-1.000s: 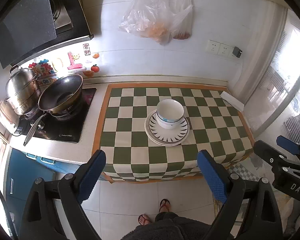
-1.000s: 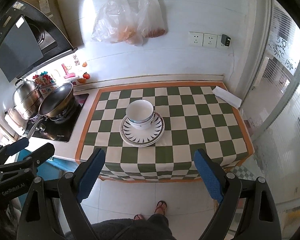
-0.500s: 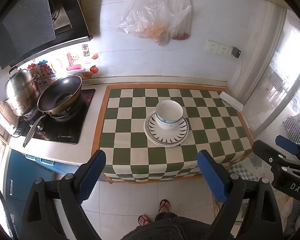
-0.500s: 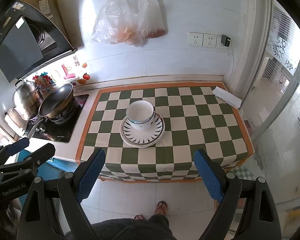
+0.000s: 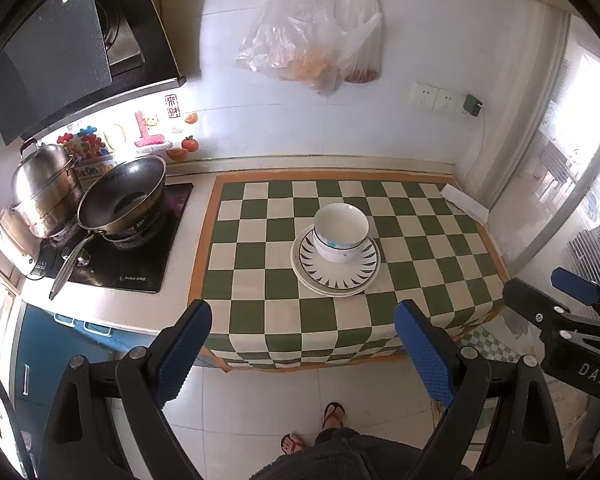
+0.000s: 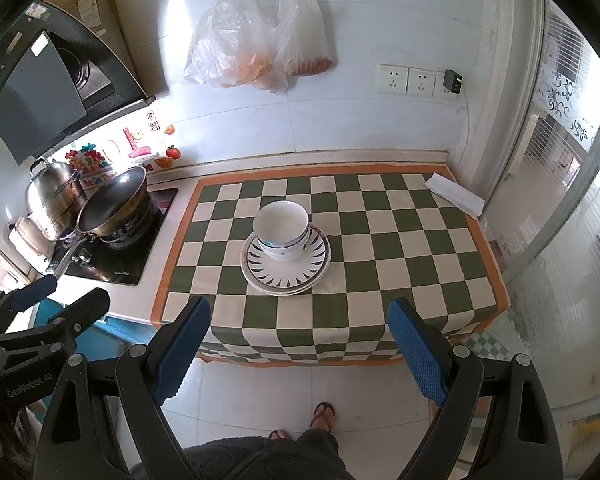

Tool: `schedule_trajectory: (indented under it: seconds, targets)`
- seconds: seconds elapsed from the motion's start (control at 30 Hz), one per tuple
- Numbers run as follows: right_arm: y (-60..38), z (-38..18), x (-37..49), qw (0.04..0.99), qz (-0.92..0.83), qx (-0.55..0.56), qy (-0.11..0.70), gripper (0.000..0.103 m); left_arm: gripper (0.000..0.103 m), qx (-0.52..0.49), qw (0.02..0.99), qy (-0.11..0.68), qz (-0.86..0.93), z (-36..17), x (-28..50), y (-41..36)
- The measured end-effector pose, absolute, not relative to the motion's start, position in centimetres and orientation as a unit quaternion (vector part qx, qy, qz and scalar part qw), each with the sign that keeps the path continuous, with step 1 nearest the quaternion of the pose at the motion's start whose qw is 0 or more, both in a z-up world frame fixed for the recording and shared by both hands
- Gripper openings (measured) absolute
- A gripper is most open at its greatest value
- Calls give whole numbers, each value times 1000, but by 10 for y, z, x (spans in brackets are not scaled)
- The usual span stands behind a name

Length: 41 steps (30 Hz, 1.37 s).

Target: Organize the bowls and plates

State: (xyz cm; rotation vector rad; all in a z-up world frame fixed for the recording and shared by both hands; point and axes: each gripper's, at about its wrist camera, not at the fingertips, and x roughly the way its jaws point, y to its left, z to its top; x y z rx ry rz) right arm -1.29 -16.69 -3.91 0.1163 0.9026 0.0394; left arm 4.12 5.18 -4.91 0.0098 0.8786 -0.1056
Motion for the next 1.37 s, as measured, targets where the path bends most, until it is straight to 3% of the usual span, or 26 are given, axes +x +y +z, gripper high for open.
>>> schedule_trajectory:
  seconds: [0.13, 1.37]
  targets:
    - [-169, -39, -11, 898, 16, 59, 435, 93, 99, -5, 908, 417, -49, -46, 40, 58]
    - [-173, -39, -6, 898, 14, 66, 435, 93, 99, -5, 907, 417, -55, -49, 41, 58]
